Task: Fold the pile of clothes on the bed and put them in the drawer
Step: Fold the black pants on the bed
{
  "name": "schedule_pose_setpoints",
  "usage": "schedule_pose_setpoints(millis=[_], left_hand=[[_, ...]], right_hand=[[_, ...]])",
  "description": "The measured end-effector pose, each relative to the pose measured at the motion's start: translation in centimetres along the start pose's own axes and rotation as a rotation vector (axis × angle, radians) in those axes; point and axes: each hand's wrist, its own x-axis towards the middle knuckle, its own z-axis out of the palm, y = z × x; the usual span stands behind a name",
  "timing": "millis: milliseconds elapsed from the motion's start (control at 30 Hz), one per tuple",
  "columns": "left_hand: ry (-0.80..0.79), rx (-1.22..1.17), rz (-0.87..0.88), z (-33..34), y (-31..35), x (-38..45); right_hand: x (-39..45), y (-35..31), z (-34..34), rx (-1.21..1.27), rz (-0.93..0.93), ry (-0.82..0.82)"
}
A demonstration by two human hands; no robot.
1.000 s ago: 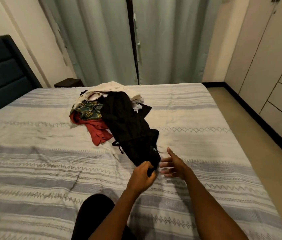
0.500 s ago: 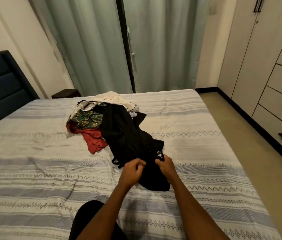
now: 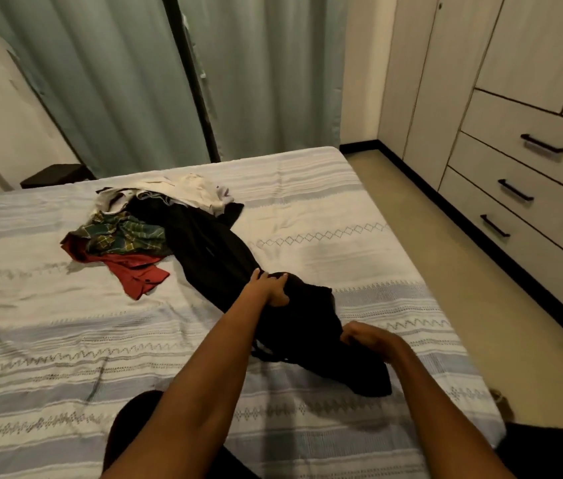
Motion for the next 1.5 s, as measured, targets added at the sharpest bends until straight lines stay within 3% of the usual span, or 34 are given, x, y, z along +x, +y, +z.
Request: schedule_pose_setpoints(millis=[100,200,333,400,500,567,633,767,867,1100,1233,1300,1400,1500], left_hand=[[-0.093,0.004,-0.040,0.5,3.3,0.4],[-0.085,0.015,0.016,0.9,4.3,0.7],[0.132,-0.266,-0.002,2.5,2.1,0.0],[0.283,-0.553,0.036,3.8,0.0,-1.1],[0.628,-0.972,0.026,5.4,-3.1,-3.3],[0.833,-1.041,-0.063,5.8,-5.1,-4.6],[0.938,-1.058,-0.152,6.0,-7.6,-5.5],[0.995,-1.080,-0.280,6.0,-12.1,-6.5],[1.031,-1.084,-0.355,6.1,-14.8,-6.6],[1.069,-1.063,-0.420,6.0,-21.0,-6.4],[1.006,-1.032,-0.449,6.6,-23.0,-6.0],[0.960,-1.068,-0.453,7.0,-23.4,-5.5],[0.845,-1.194,-0.458,7.1,-23.0,-4.6],[0.732,-1.478,-0.428,5.2,-21.2,-3.9]], right_hand=[[-1.7,3.1,-2.4,0.010,0.078,0.049],[-1.5,5.0,-3.9,0.003,0.166,0.286],[1.3,4.3,-3.3,-0.001,0.158,0.637],[3.6,1.8,-2.0,-0.140,0.078,0.700],[6.8,-3.8,1.2,-0.271,-0.075,0.665],[8.7,-7.2,3.4,-0.269,-0.185,0.649],[10.7,-9.9,5.3,-0.286,-0.263,0.613],[15.2,-13.6,7.9,-0.410,-0.235,0.418],[19.1,-16.1,9.3,-0.491,-0.154,0.363],[28.1,-21.7,13.0,-0.661,0.016,0.307],[29.2,-21.2,14.4,-0.840,-0.052,0.334],[29.2,-20.5,13.1,-0.697,-0.144,0.369],[27.6,-20.0,9.7,-0.209,-0.229,0.423],[23.5,-20.6,6.1,0.303,-0.291,0.408]])
